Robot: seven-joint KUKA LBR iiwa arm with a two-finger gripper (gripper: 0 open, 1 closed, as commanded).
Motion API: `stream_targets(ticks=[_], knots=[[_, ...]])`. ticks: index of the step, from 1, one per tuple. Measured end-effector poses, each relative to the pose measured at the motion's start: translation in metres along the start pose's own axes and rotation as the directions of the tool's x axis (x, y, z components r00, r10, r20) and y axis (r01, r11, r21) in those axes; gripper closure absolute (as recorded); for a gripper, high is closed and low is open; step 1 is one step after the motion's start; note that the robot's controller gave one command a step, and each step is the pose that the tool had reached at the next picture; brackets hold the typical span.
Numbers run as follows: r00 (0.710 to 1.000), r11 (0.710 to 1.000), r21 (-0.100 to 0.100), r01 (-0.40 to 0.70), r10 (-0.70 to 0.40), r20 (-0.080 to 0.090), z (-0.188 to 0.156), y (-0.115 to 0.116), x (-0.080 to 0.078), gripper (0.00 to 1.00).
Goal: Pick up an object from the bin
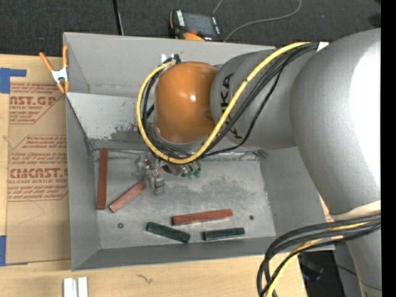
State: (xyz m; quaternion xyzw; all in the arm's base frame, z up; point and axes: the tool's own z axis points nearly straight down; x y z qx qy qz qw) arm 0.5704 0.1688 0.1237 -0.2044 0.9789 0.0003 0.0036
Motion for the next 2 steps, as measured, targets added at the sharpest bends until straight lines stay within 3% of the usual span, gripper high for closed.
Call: stream_targets(ticks=[1, 2], knots=[[0.942, 0.942, -0.004, 0.335, -0.335, -0.007, 0.027, -0.011, 0.023, 1.00], [0.920, 0.920, 0.002, 0.391, -0.391, 0.005, -0.201, -0.009, 0.004, 1.00]])
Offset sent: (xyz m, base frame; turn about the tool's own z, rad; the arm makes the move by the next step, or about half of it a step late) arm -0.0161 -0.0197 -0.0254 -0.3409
